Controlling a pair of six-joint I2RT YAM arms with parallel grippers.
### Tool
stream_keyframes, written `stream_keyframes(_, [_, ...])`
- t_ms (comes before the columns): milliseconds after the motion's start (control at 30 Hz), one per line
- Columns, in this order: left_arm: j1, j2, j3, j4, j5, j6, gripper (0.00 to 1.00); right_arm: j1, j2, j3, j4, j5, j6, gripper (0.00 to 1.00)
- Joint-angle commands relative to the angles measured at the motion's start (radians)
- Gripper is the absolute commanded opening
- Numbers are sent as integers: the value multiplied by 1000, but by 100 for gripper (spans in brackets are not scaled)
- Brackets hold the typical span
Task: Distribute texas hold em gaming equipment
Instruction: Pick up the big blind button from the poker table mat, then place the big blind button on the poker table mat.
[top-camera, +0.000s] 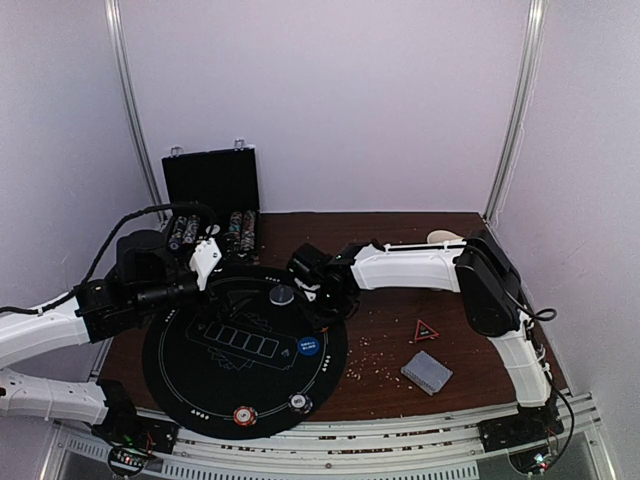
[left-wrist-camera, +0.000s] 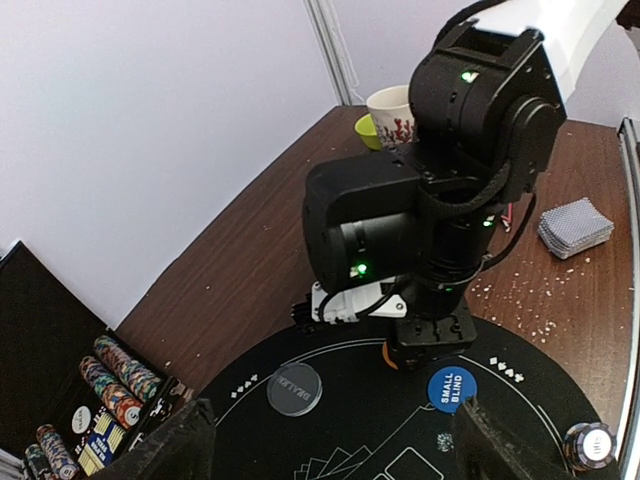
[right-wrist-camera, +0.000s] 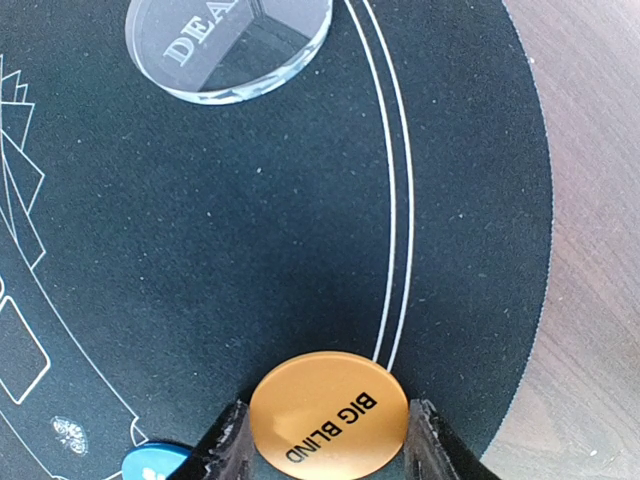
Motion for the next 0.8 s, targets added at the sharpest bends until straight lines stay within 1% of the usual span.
stream_keyframes(0, [11,-7,26,54,-158,-50,84,1,-23,16,12,-21,-3,36])
stream_keyframes(100, [29,-1,37,55,-280,-92,84,5,-43,41,9,-9,-2,36])
stream_keyframes(267, [89,-1,54,17,-392,-160,85,35,-48,91,3,-15,-17,36])
stream_keyframes(367, [149,3,67,-21,-460,-223,85,77,-38,140,9,-46,-38,35])
stream_keyframes(500, [264,-4,80,-78,-497,-314,85,162,-2,204,74,-131,-62,35])
stream_keyframes(633, [325,-24,85,-105,-531,-369,85,263,84,304,206,-219,-91,34])
stream_keyframes(767, [343,-41,86,-112,-541,-386,85,325,248,507,229,-273,-111,35])
